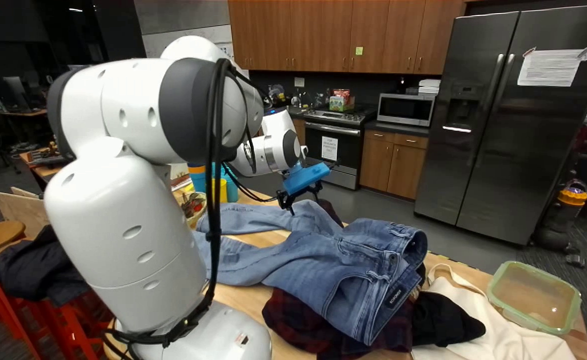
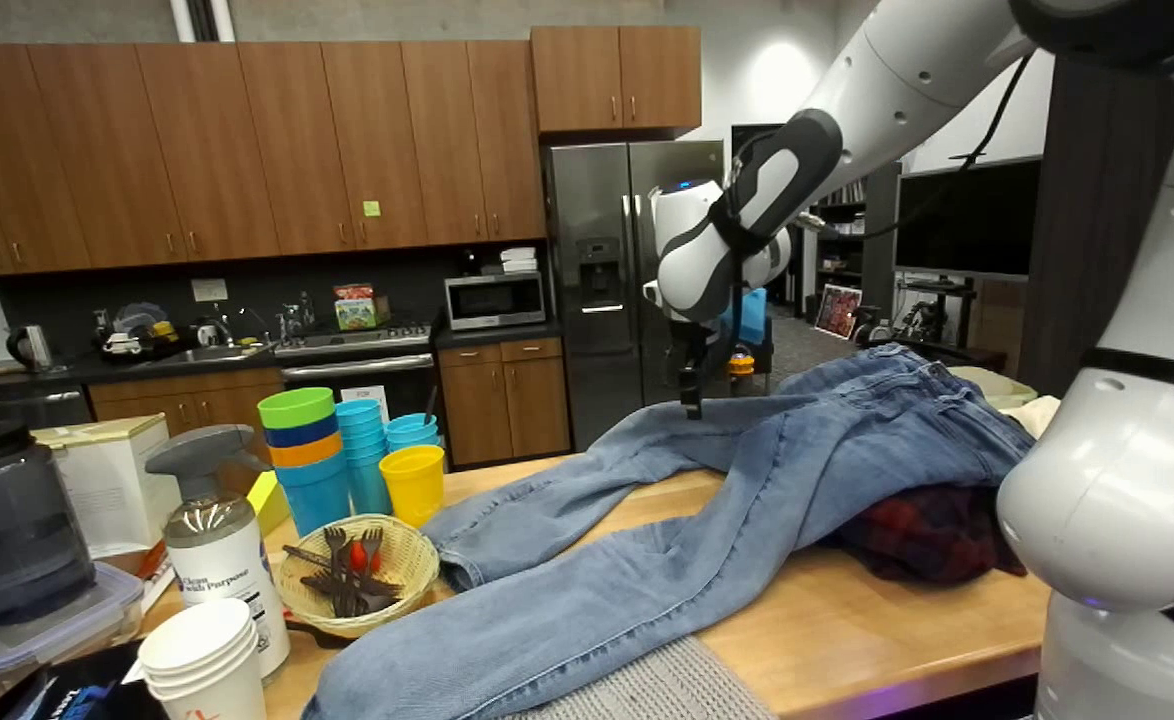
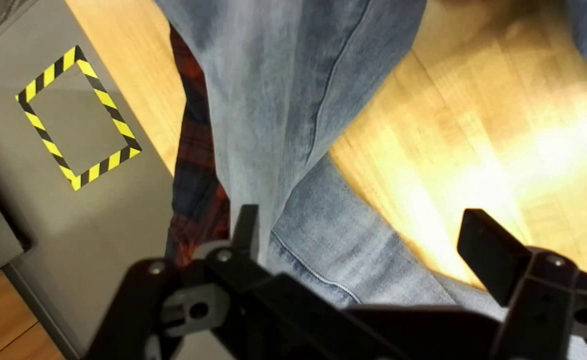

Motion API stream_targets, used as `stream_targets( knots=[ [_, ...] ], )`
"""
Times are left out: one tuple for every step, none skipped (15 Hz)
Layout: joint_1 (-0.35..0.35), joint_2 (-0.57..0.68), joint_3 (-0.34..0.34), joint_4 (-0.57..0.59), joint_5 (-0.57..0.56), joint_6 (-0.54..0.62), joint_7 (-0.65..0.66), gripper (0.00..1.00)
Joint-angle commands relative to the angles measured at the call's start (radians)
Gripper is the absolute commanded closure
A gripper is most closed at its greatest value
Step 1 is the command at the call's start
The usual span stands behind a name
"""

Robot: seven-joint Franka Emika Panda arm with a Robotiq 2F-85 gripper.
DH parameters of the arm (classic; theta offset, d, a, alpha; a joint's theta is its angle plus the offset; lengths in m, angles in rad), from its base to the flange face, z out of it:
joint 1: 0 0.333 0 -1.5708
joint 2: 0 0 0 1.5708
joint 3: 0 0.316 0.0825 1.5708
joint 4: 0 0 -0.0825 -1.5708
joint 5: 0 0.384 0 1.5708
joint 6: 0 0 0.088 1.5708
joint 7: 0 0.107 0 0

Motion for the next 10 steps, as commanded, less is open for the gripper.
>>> stream_targets(
  knots=[
    [0.001, -0.114, -0.061, -0.12, 0.091, 0.029, -0.073, 0.0],
    [0.003, -0.133, -0.082, -0.144, 0.126, 0.032, -0.094, 0.0],
    [0.004, -0.155, -0.103, -0.176, 0.16, 0.038, -0.113, 0.0],
    [0.001, -0.173, -0.123, -0.197, 0.186, 0.037, -0.134, 0.0],
    [-0.002, -0.193, -0.142, -0.221, 0.206, 0.04, -0.147, 0.0],
    [-0.005, -0.216, -0.16, -0.247, 0.223, 0.043, -0.154, 0.0],
    [-0.009, -0.24, -0.179, -0.268, 0.234, 0.041, -0.166, 0.0],
    [-0.013, -0.262, -0.192, -0.29, 0.24, 0.044, -0.165, 0.0],
    [-0.019, -0.285, -0.205, -0.308, 0.24, 0.043, -0.167, 0.0],
    [-0.024, -0.311, -0.217, -0.325, 0.238, 0.042, -0.165, 0.0]
  ],
)
